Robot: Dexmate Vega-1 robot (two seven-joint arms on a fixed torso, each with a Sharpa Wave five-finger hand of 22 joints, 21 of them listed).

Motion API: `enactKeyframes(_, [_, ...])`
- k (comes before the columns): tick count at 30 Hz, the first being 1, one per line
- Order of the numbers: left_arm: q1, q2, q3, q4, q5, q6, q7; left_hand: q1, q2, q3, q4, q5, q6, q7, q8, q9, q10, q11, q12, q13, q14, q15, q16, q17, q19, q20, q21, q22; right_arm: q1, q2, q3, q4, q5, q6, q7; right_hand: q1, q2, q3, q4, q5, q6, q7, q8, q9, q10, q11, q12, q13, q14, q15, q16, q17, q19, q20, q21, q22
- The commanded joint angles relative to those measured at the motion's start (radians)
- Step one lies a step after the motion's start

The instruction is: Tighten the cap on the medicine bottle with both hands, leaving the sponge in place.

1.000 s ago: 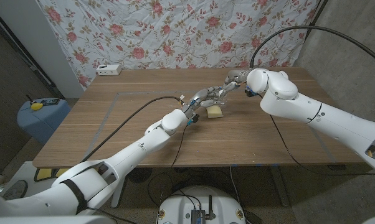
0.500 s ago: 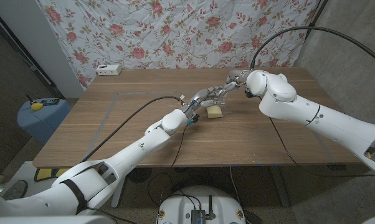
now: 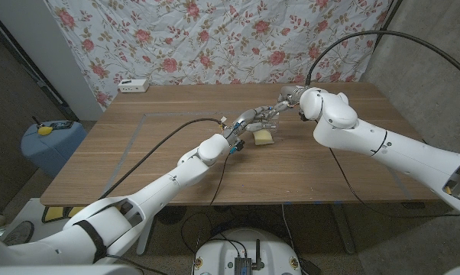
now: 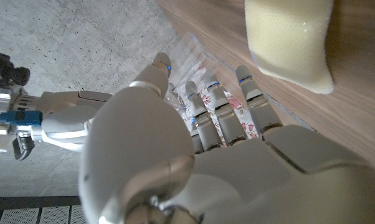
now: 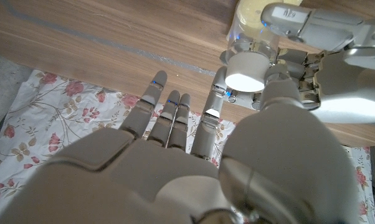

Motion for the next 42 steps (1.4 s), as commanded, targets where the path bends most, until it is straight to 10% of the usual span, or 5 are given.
enactKeyframes(1, [0.008, 0.002, -0.003, -0.005, -0.001, -0.003, 0.005, 0.001, 0.002, 0.008, 0.003, 0.006, 0.002, -0.007, 0.0, 0.004, 0.011, -0.005, 0.005, 0.005, 0.002, -0.025, 0.004, 0.003, -0.005, -0.001, -0.002, 0.005, 0.022, 0.021, -0.057, -0.007, -0.051, -0.073, 0.001, -0.007, -0.001, -0.005, 0.001, 0.005, 0.042, -0.013, 0.01, 0.0, 0.022, 0.003, 0.007, 0.001, 0.021, 0.003, 0.006, 0.001, 0.017, 0.001, 0.007, 0.002])
enactKeyframes(42, [0.019, 0.01, -0.007, -0.021, 0.004, -0.004, 0.014, 0.001, 0.004, 0.008, 0.003, 0.006, 0.002, -0.012, -0.001, 0.004, 0.002, -0.005, 0.003, 0.005, -0.001, -0.02, 0.004, 0.003, -0.008, 0.0, -0.002, 0.005, 0.129, 0.079, -0.254, 0.031, -0.141, -0.271, -0.044, -0.129, -0.034, -0.054, 0.02, 0.003, 0.305, -0.013, 0.058, -0.013, 0.175, -0.027, 0.018, -0.007, 0.125, -0.021, 0.019, -0.002, 0.063, -0.014, 0.005, 0.005])
